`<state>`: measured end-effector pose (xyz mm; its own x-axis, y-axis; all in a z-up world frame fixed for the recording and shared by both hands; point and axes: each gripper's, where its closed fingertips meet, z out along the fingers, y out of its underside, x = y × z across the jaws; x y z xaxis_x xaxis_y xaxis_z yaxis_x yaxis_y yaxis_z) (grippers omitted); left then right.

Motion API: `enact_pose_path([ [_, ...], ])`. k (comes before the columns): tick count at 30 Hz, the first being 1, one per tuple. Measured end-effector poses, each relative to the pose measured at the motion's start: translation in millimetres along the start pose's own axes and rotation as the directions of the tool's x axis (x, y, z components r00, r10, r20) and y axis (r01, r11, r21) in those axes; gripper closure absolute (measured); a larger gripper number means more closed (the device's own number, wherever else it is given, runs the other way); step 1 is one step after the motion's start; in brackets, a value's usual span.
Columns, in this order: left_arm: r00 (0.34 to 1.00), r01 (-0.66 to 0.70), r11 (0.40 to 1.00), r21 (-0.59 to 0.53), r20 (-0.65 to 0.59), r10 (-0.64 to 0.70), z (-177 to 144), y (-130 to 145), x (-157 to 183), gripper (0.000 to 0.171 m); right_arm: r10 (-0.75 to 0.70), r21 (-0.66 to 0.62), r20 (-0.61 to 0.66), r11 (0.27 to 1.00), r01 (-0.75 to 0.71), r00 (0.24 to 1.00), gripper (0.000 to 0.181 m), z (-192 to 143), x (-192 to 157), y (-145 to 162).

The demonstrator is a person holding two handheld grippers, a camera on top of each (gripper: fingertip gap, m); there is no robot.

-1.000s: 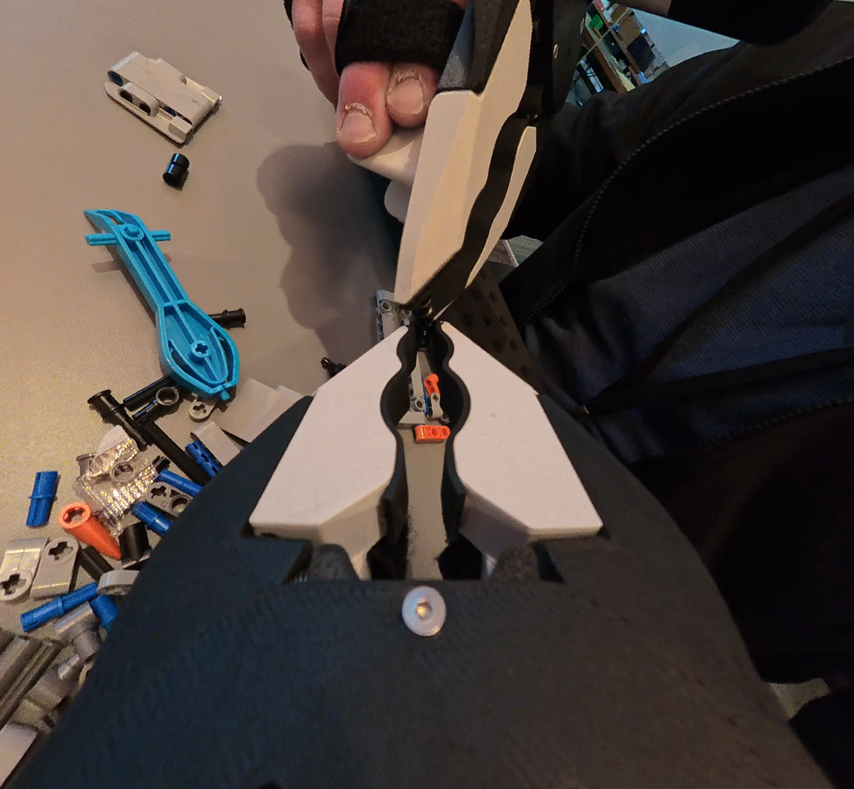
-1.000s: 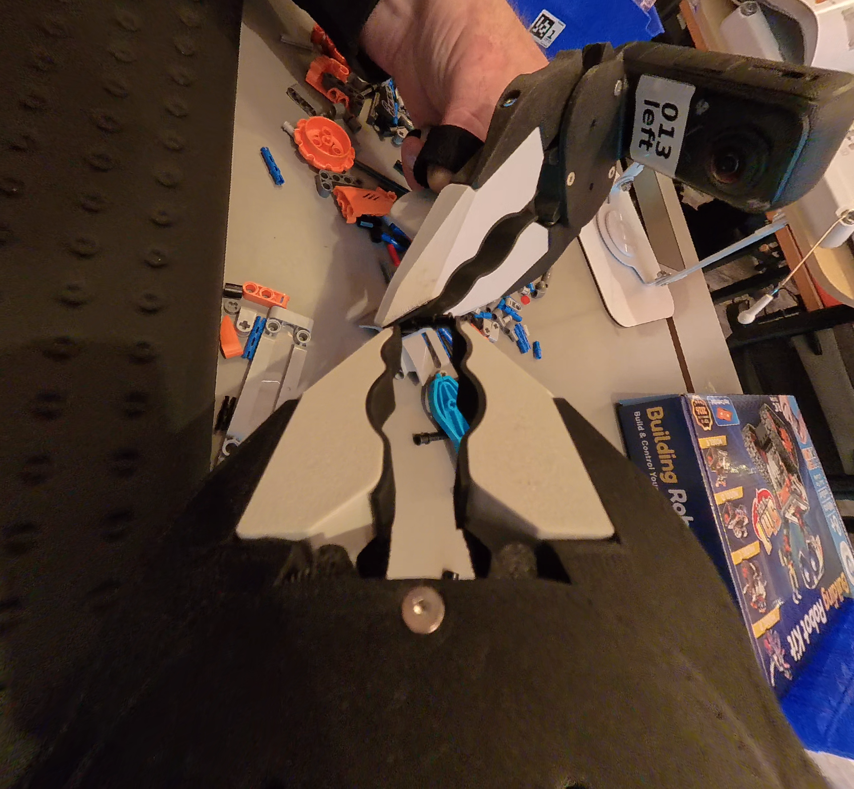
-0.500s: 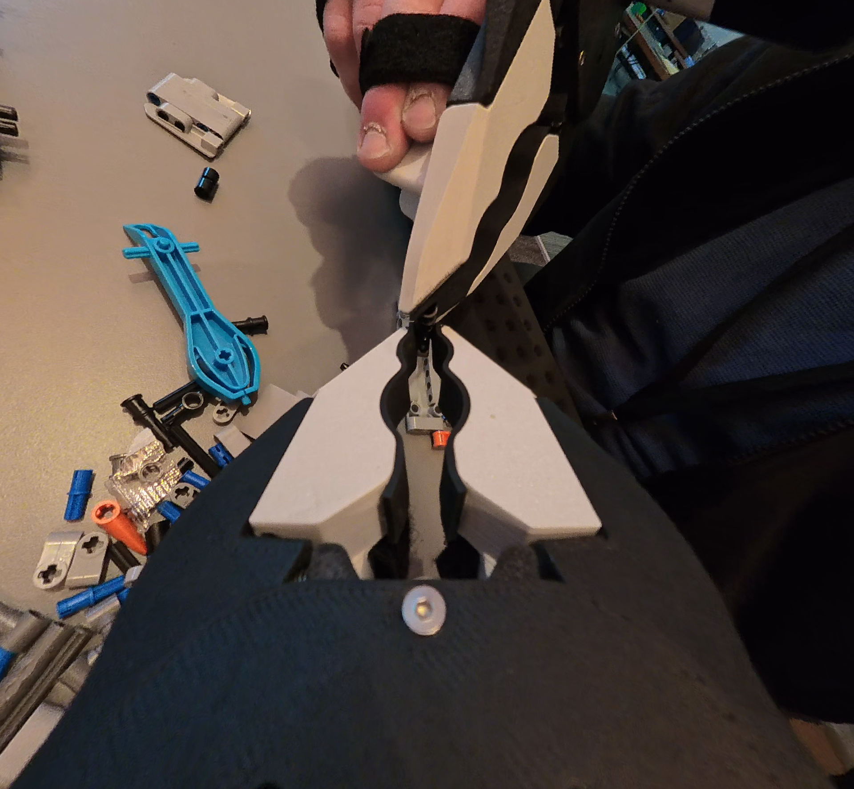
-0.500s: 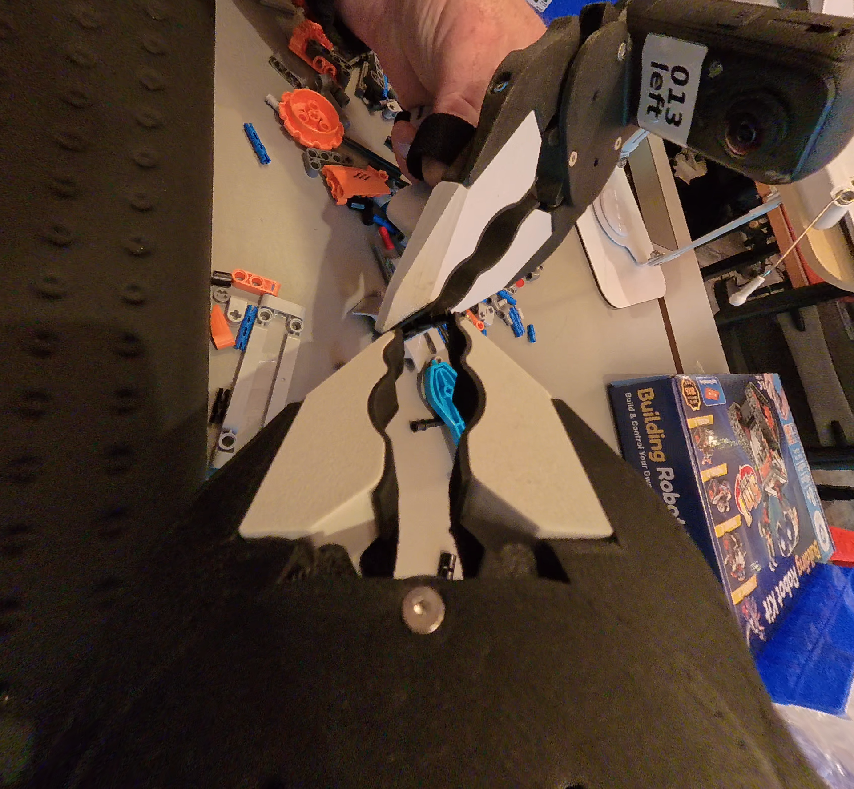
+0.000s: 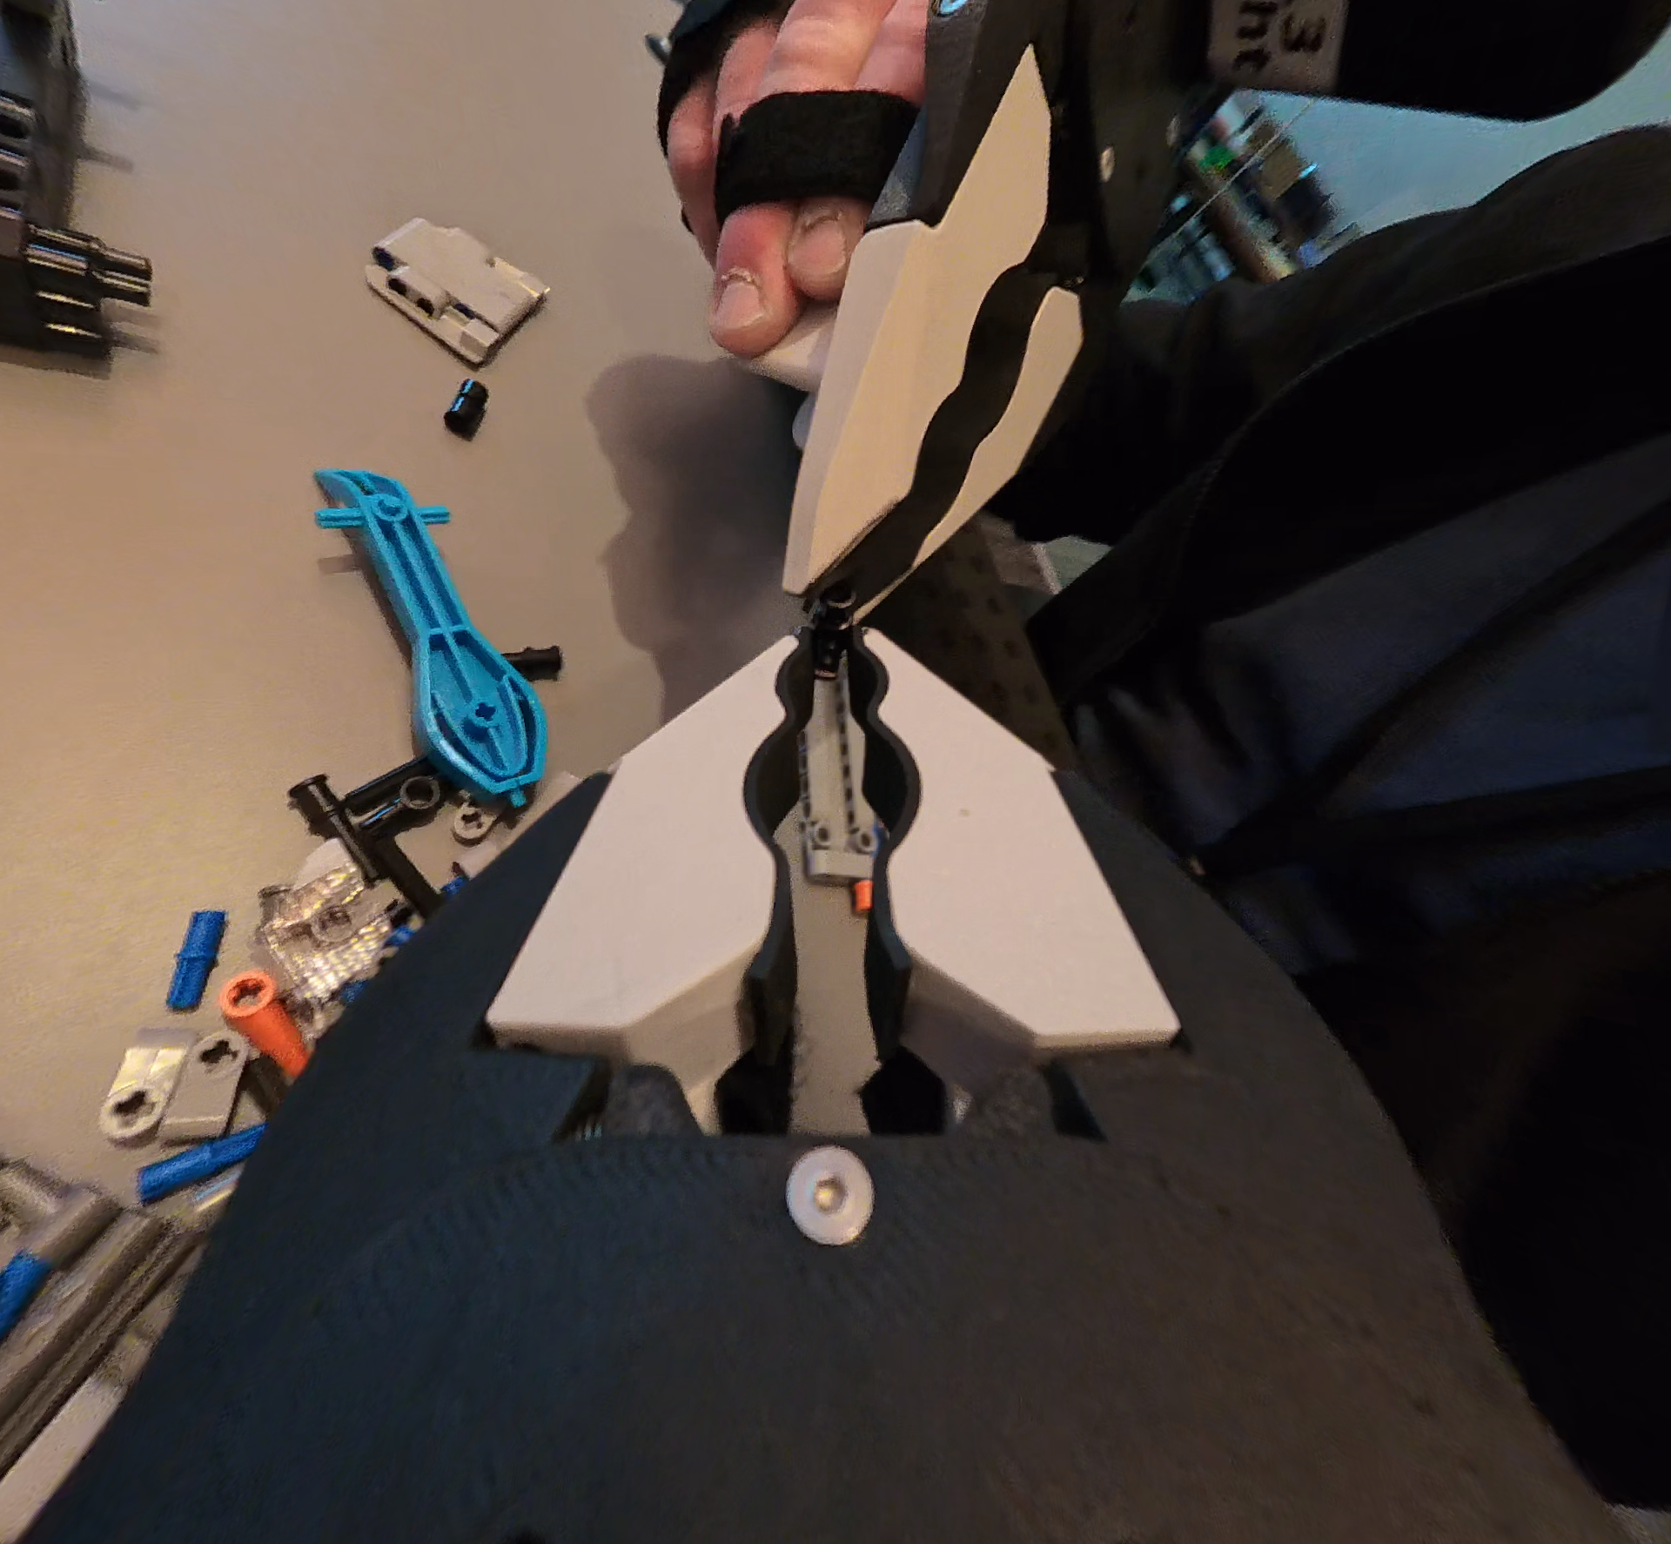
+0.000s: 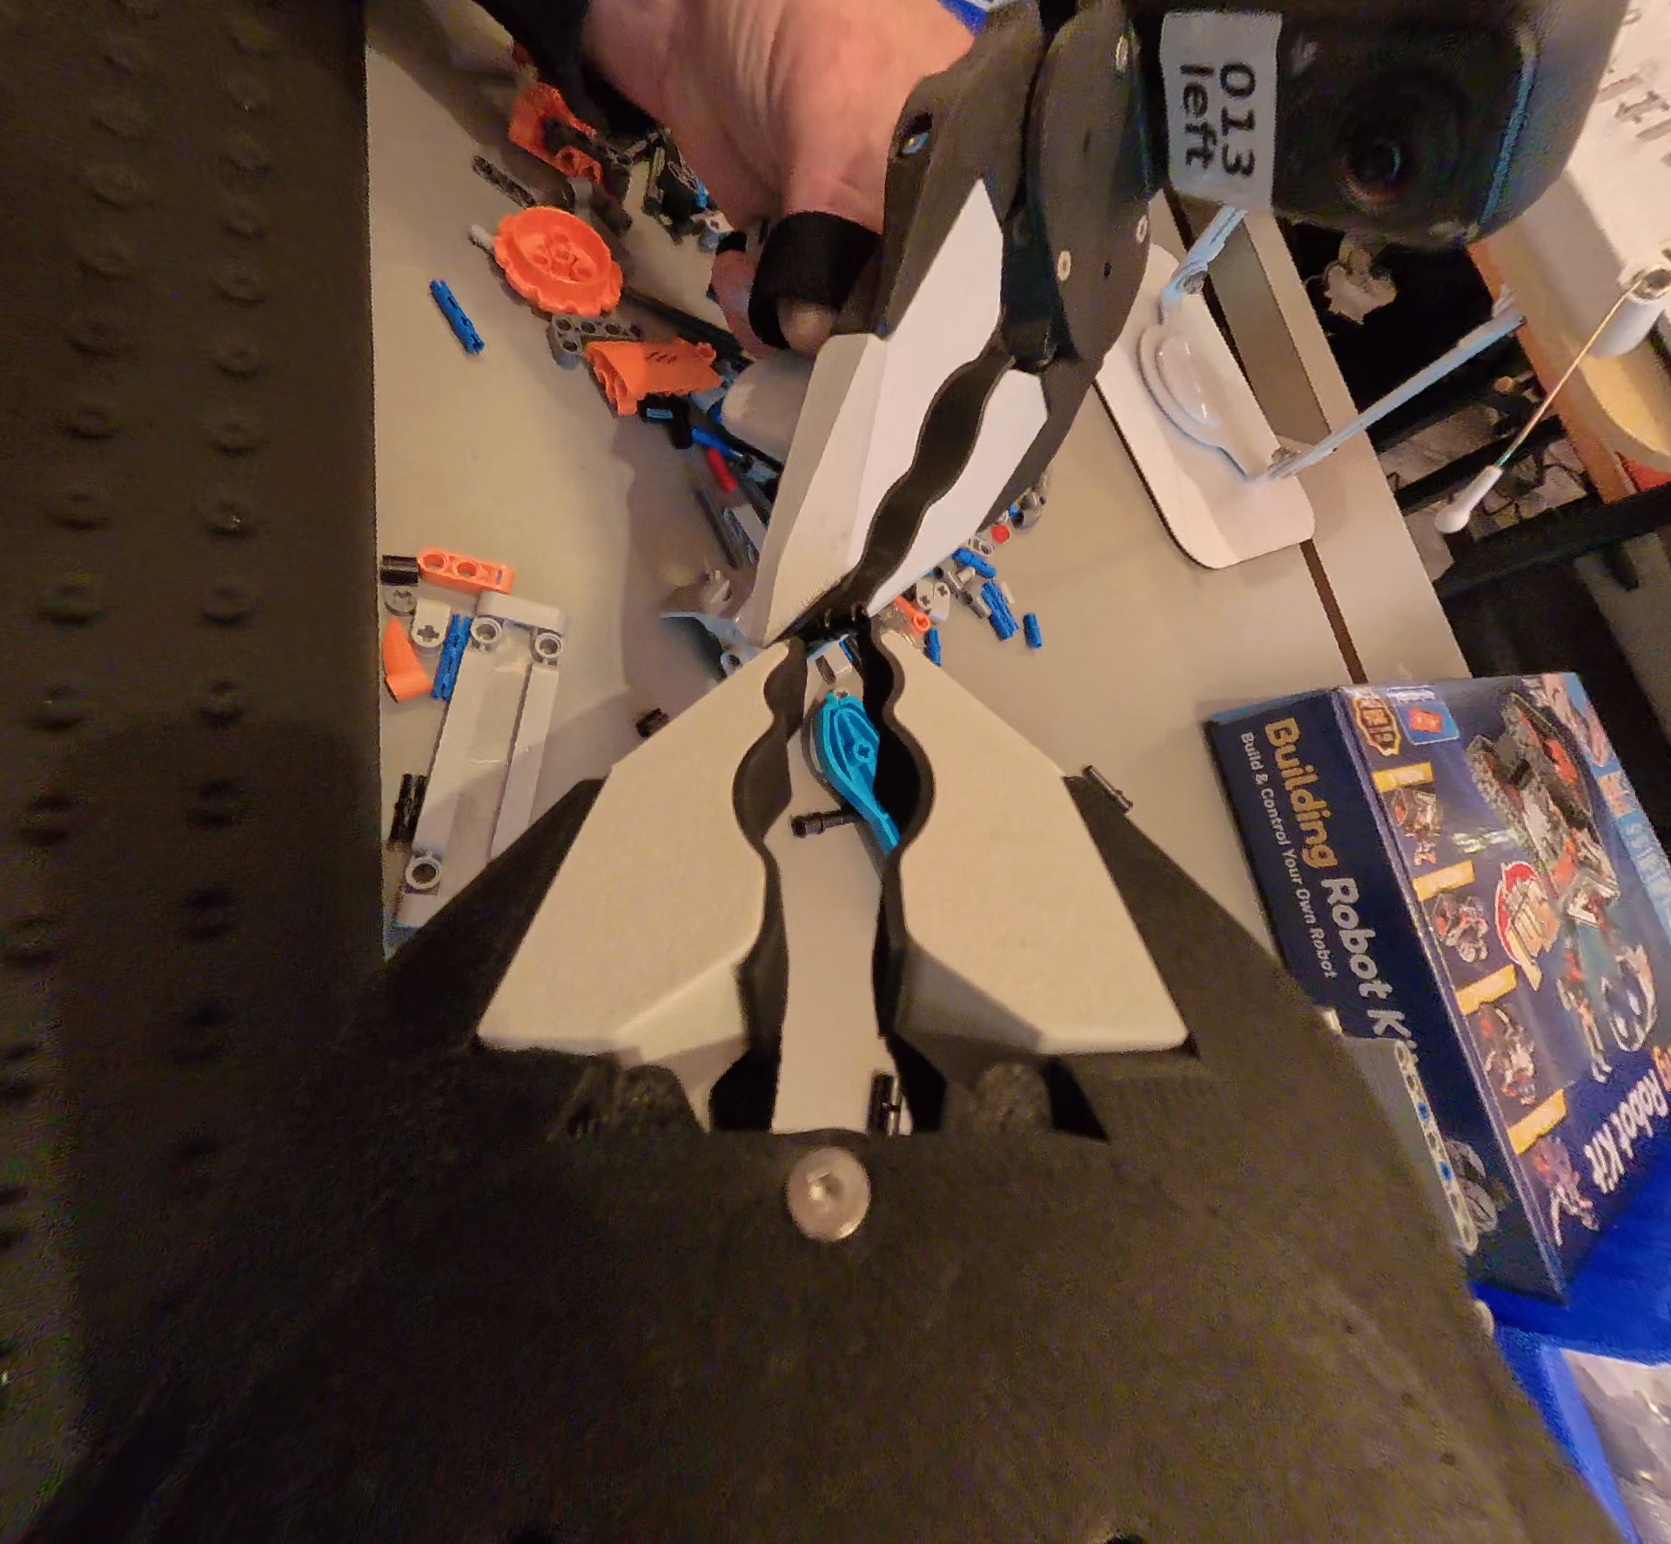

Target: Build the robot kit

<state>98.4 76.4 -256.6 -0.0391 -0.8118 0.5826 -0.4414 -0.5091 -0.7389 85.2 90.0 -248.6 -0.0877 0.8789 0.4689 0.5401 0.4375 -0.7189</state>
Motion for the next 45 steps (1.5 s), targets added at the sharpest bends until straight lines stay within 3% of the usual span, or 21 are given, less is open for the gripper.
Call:
enact_pose_path([
  [8, 1.000, -0.001, 0.995, 0.103, -0.030, 0.004, -10, -13, 4, 0.171, 0.090, 0.085, -0.002, 0.992, -0.089, 0.996, 0.171, -11, 11, -6],
  [9, 0.999, 0.002, 0.995, 0.099, -0.035, 0.001, -10, -12, 4, 0.171, 0.094, 0.090, -0.007, 0.992, -0.093, 0.996, 0.181, -13, 13, -6],
  [15, 1.000, -0.007, 0.992, 0.130, -0.027, 0.011, -9, -17, 4, 0.171, 0.141, 0.125, 0.000, 0.982, -0.140, 0.990, 0.181, -15, 18, -6],
  [19, 0.999, -0.042, 0.993, 0.106, 0.030, 0.039, -11, -17, 0, 0.171, 0.230, 0.189, 0.098, 0.951, -0.245, 0.968, 0.170, -22, 16, -12],
  [21, 0.987, -0.114, 0.993, 0.030, 0.122, 0.109, -7, -11, -6, 0.171, 0.270, 0.164, 0.133, 0.943, -0.290, 0.953, 0.165, -18, 14, -8],
  [29, 0.925, -0.257, 0.963, -0.086, 0.267, 0.271, -3, -10, -10, 0.170, 0.281, 0.107, 0.175, 0.947, -0.301, 0.944, 0.175, -10, 5, -1],
  [34, 0.961, -0.198, 0.977, 0.072, 0.211, 0.179, -9, -25, -5, 0.164, 0.317, 0.182, 0.158, 0.921, -0.343, 0.935, 0.177, -16, 17, -7],
  [45, 0.961, -0.206, 0.965, 0.161, 0.220, 0.168, -19, -37, -8, 0.164, 0.396, 0.279, 0.179, 0.858, -0.432, 0.901, 0.177, -27, 33, -10],
])
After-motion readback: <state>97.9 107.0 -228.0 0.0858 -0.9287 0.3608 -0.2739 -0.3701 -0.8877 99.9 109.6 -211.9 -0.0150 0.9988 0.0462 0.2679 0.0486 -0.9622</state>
